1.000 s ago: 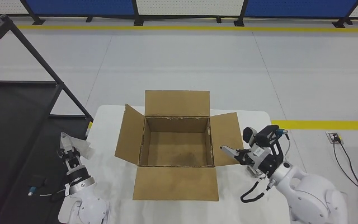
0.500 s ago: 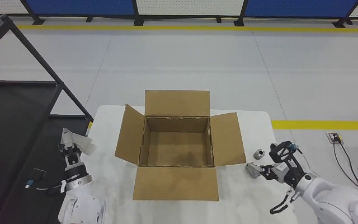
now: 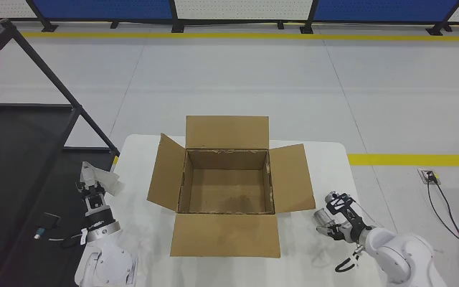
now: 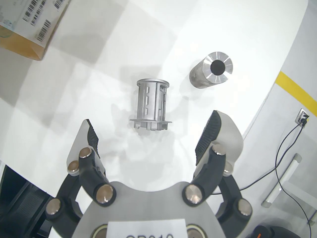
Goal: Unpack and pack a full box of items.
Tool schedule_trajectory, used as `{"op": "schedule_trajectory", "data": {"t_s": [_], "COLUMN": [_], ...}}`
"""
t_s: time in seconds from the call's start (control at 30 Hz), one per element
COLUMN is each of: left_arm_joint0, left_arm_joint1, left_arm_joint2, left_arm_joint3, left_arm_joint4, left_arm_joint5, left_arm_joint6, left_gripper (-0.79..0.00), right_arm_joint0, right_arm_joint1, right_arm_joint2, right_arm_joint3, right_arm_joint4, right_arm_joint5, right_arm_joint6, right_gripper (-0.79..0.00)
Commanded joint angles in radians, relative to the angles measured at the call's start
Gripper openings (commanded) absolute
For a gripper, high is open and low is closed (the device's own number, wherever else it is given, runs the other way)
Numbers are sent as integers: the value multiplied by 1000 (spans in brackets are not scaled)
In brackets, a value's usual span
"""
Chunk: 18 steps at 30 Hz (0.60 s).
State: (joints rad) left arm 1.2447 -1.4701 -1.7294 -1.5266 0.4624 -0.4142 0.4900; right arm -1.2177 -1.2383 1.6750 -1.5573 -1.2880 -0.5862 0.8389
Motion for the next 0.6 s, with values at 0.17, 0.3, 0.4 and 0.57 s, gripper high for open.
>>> {"op": "schedule_trajectory", "data": {"t_s": [0.17,0.3,0.4,0.57], "left_arm_joint0": [12,16,16,13], "left_arm_joint1": [0,0,0,-1], "left_arm_joint2": [0,-1,-3,-4], "left_arm_joint3": [-17,-23,-25,-24], "left_arm_joint4": [2,5,2,0], "left_arm_joint5": [8,13,15,16], "left_arm_joint6": [14,27,38,49], "left_gripper": [0,0,0,0], "right_arm_joint0": [38,44,45,38], "right_arm_joint1": [5,11,16,26], "right_arm_joint2": [-47,-47,-43,-18], "right_arm_joint3": [83,97,103,82], "right_arm_joint4": [-42,-30,-27,2], "right_arm_joint5": [34,29,19,13], "right_arm_joint6": [-21,-30,-27,-38], "right_gripper": [-493,-785,-785,-785]}}
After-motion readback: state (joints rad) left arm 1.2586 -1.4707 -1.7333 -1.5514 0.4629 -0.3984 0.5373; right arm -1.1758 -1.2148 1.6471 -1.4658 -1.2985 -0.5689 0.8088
